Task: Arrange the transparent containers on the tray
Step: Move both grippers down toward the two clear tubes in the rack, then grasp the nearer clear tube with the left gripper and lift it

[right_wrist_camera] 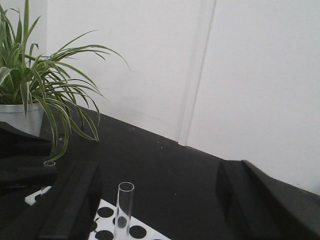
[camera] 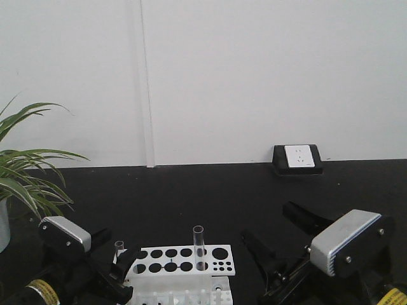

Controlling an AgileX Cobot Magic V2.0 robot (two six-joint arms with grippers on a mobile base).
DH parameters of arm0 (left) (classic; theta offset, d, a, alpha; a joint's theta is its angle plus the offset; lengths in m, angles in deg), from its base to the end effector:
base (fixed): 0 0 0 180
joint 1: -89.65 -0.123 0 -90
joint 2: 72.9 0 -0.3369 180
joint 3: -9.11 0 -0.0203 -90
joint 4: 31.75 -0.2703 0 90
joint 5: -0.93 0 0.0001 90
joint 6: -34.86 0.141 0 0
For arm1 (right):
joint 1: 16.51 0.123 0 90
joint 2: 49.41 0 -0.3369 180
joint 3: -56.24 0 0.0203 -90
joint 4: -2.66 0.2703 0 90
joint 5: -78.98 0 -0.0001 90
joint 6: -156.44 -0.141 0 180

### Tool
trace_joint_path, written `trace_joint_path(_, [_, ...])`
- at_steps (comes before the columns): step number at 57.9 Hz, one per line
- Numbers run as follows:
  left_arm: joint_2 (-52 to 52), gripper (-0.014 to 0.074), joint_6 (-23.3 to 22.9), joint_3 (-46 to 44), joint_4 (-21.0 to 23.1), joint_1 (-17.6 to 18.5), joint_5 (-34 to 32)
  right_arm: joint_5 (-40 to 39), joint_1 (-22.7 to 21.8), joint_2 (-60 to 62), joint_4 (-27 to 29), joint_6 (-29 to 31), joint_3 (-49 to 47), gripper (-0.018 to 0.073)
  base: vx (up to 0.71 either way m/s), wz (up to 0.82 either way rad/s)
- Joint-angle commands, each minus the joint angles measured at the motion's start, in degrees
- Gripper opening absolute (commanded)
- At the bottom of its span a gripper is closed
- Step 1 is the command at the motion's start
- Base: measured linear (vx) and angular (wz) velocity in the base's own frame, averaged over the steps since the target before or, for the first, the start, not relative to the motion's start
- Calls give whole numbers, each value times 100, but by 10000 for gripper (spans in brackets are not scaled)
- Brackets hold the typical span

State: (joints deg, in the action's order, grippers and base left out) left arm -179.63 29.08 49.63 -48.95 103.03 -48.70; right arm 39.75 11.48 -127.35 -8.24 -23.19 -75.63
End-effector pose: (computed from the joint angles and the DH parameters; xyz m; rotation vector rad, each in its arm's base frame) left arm 0.3779 -0.1225 0.2079 0.4494 1.6721 -0.2967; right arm 0.2569 0.1556 0.3161 -0.5757 1.4235 0.3575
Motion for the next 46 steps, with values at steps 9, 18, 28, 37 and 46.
trace_joint_path(9, [-254,369,-67,-177,83,33,-838,-643,-2,110,73,137,-172,528,0,0])
trace_joint_path(18, [-306,215,-67,-177,118,33,-862,-678,-2,110,73,137,-172,526,0,0])
trace_joint_path(28, [-306,41,-67,-177,118,33,-1140,-683,-2,110,73,132,-172,522,0,0])
trace_joint_path(37, [-49,-9,-376,-177,113,33,-1235,-678,-2,110,73,132,-172,522,0,0])
trace_joint_path(46, [752,-8,-457,-182,113,27,-890,-678,-2,110,73,132,-172,522,0,0])
